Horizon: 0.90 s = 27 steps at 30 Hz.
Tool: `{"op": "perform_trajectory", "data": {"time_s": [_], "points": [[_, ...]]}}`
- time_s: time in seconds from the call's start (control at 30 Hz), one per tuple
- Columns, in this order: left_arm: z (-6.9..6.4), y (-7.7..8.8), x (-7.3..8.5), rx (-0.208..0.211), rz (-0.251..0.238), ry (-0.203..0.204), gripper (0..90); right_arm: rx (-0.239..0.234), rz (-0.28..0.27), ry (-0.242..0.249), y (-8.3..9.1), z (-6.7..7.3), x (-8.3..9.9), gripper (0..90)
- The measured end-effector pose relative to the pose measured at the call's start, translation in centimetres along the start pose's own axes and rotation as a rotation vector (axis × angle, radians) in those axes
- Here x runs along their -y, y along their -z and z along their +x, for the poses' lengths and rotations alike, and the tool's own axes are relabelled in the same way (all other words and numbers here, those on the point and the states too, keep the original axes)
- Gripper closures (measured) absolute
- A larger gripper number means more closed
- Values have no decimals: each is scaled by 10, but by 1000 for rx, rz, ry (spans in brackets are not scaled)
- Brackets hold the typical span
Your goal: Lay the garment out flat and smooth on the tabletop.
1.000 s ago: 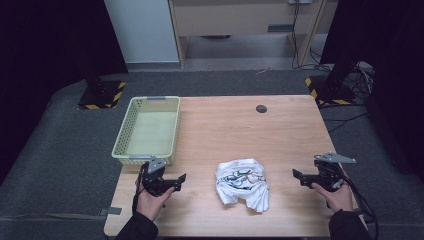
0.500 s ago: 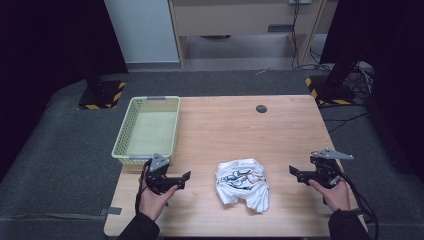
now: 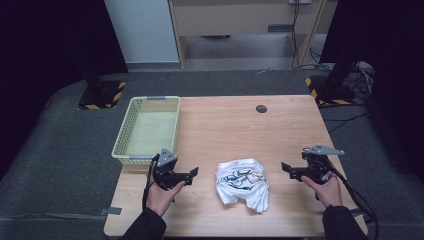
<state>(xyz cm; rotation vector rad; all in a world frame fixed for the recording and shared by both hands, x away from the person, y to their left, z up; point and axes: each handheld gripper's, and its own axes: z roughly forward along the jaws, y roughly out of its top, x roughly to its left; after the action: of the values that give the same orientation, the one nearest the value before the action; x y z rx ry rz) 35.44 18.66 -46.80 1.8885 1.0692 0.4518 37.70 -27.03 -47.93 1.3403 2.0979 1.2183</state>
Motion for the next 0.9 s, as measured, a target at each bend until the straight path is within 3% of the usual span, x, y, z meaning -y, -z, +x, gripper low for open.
{"op": "perform_trajectory", "data": {"time_s": [0.57, 0.9], "points": [[-14, -24, -10, 46, 12, -21, 78, -47, 12, 37, -24, 21, -13, 54], [-18, -38, -15, 62, 22, -14, 79, -75, 28, 50, -36, 31, -17, 72]]}}
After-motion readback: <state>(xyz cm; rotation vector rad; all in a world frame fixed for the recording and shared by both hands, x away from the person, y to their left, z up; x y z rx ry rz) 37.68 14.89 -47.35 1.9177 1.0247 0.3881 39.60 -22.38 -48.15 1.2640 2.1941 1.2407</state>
